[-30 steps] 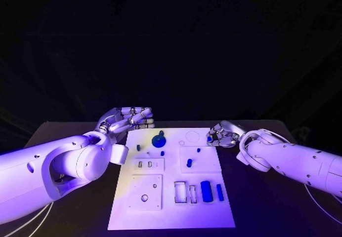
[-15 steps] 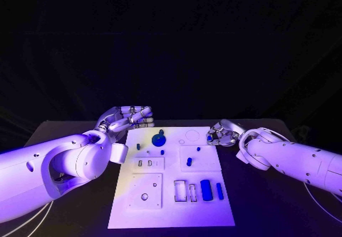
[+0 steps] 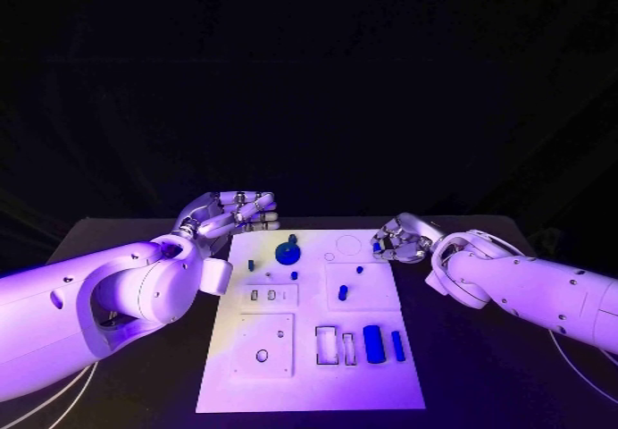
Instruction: Assemble the parts on the task board
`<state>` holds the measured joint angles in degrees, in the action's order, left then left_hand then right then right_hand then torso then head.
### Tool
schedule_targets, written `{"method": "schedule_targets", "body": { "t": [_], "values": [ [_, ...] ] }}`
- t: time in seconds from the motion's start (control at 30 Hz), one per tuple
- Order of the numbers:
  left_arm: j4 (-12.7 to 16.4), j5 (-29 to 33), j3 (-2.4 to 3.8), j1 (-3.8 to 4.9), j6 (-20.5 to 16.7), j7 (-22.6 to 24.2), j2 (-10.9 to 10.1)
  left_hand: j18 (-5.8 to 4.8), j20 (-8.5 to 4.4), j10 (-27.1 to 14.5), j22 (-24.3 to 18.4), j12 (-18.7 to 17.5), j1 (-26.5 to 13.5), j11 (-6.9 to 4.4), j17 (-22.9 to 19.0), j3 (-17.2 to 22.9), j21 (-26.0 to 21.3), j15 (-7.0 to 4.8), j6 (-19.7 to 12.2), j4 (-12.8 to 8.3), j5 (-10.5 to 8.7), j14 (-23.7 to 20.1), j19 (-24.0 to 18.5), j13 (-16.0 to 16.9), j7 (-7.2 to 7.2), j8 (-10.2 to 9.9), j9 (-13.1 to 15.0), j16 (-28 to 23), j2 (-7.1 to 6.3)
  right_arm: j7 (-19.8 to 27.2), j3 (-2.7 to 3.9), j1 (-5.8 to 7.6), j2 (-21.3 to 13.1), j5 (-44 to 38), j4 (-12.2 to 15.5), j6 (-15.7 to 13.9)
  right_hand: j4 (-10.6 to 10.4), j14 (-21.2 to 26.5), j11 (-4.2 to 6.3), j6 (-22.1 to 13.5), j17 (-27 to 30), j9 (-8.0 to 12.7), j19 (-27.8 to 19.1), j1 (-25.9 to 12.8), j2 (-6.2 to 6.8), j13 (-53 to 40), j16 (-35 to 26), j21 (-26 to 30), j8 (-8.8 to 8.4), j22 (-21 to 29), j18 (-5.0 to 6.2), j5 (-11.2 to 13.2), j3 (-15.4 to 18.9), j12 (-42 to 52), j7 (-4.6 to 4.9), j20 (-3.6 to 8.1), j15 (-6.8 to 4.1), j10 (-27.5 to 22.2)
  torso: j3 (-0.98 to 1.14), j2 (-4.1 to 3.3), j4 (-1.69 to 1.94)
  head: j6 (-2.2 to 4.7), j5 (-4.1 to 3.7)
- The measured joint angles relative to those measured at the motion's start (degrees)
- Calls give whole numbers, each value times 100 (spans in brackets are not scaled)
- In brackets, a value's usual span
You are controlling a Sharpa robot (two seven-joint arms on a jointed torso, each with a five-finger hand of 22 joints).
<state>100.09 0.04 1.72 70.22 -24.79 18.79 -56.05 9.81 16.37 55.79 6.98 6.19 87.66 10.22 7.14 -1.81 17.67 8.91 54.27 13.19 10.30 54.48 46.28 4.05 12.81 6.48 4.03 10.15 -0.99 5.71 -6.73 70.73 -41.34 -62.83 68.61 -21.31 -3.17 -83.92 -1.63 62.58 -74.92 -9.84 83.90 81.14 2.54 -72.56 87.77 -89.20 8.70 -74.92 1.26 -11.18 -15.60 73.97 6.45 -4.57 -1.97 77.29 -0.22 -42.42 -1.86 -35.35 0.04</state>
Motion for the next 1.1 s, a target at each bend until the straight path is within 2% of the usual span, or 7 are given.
{"method": "schedule_targets", "body": {
  "t": [0.1,0.17,0.23,0.43,0.63,0.87,1.1],
  "values": [
    [-14,0,0,0,0,-1,4,0,0,0,0,0,0,0,0,0,0,0,0,0,0,0,0,0,0,0,0,0,0,-51,9,142,-39,-8,235,-49,0,0,0,-1,-3,1,0,-17,-18,2,0,-31,0,0,-7,4,0,0,-1,0,0,0,-4,5,-4,-10,4],
    [-25,0,0,0,0,-1,8,0,0,0,0,0,0,0,0,0,0,0,0,0,0,0,0,0,0,0,0,0,0,-101,18,250,-48,-24,425,-76,10,0,0,-1,-3,2,0,-29,-29,11,0,-60,0,0,-90,10,-12,0,-1,0,0,0,-9,12,-3,-24,4],
    [-33,0,0,0,0,-2,15,0,0,0,0,0,0,0,0,0,0,0,0,0,0,0,0,0,0,0,0,0,0,-151,22,323,-38,-48,596,-93,3,0,0,-2,-3,2,0,-30,-30,14,0,-60,0,0,-90,14,-32,0,-1,0,0,0,-15,23,-3,-37,6],
    [-75,0,-2,0,0,-3,53,0,0,0,0,0,0,0,-1,0,0,0,0,0,0,0,0,0,0,0,0,0,0,-394,10,404,257,-214,989,-107,2,0,1,-3,-2,2,21,-38,-37,3,22,-60,0,1,-90,26,-33,0,-3,20,0,1,-34,54,9,-127,57],
    [-100,1,-4,0,0,-3,87,-1,0,0,1,0,0,0,-1,0,0,0,0,0,0,0,0,0,0,1,0,0,0,-598,-25,378,688,-581,1115,-87,2,0,41,-4,-2,2,21,-54,-50,-47,44,-59,0,1,-90,37,-33,29,-4,20,0,41,-41,64,25,-239,182],
    [-107,3,-6,0,-1,-3,117,0,0,0,1,0,0,0,-2,0,0,0,0,0,0,0,0,0,0,1,0,0,0,-839,-64,240,1108,-1020,1094,-56,33,-21,41,-14,-1,2,21,-54,-50,-31,44,-59,0,1,-90,41,-63,29,-14,20,-20,41,-46,59,23,-326,295],
    [-123,4,-6,0,-3,-3,125,0,0,0,1,0,0,0,-2,0,0,0,0,0,0,0,0,0,0,1,0,0,0,-1054,-83,78,1385,-1338,1042,-35,34,-21,40,-24,-1,2,20,-55,-49,-21,44,-59,0,1,-89,10,-62,29,-24,20,-20,40,-42,56,16,-393,351]
  ]
}}
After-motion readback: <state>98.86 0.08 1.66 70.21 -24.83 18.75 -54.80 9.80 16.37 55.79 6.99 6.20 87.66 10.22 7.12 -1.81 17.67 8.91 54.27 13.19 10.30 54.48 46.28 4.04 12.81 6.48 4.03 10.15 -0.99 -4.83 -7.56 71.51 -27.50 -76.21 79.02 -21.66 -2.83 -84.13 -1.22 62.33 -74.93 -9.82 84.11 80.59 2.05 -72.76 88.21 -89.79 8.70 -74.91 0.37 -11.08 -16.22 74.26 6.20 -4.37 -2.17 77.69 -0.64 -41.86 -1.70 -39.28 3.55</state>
